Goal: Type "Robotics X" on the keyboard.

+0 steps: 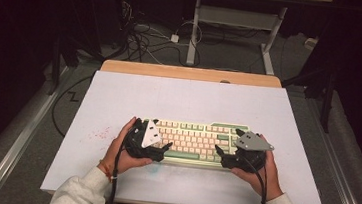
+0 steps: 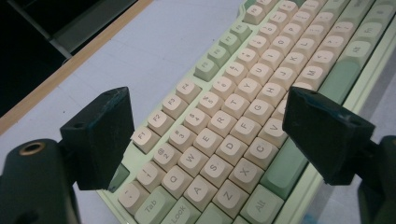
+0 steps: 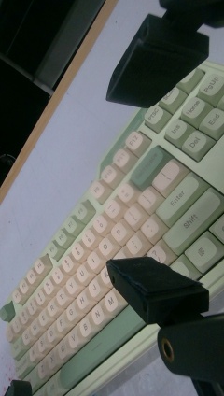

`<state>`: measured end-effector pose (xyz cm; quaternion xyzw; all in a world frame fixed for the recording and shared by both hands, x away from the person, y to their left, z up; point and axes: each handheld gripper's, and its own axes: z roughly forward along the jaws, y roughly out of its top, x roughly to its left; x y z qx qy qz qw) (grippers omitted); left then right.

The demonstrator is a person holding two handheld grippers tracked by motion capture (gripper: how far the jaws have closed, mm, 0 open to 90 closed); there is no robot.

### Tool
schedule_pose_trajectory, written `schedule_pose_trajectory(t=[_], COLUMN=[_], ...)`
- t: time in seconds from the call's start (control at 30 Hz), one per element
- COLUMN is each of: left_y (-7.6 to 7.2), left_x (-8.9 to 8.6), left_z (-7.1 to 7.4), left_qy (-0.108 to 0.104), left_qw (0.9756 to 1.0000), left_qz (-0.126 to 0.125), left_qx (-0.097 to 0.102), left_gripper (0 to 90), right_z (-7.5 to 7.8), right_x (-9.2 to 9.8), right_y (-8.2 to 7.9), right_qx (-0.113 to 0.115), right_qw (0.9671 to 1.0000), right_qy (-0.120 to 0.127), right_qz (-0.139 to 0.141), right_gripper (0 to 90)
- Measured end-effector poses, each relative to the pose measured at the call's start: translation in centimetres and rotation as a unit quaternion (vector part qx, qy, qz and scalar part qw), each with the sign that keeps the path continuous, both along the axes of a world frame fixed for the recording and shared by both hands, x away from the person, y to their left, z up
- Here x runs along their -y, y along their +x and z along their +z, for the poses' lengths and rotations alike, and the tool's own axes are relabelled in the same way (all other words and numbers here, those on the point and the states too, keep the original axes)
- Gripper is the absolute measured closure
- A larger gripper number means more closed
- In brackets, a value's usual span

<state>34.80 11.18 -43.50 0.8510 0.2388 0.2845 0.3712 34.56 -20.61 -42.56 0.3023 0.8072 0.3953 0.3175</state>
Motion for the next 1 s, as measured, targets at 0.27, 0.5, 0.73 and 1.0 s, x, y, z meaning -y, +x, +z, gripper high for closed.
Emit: schedule_pose_trajectory(t=[0.27,0.5,0.73,1.0], left_y=[-0.7,-1.4,-2.0,-2.3], left_x=[-0.1,-0.6,-1.6,-2.4], left_z=[0.4,0.8,1.1,1.1], left_qy=[0.005,0.009,0.008,0.005], left_qw=[0.9999,0.9998,0.9994,0.9993], left_qz=[-0.001,-0.001,0.013,0.019], left_qx=[0.010,0.019,0.031,0.032], left_gripper=[15.7,15.6,15.7,15.7], right_z=[0.2,1.0,1.2,1.4], right_x=[0.1,0.3,0.8,1.5], right_y=[-0.5,-1.3,-1.7,-2.0], right_qx=[0.007,0.016,0.019,0.020], right_qw=[0.9999,0.9998,0.9996,0.9994], right_qy=[-0.006,-0.007,-0.012,-0.007], right_qz=[-0.004,-0.011,-0.019,-0.027], right_gripper=[18.3,18.9,19.1,19.3])
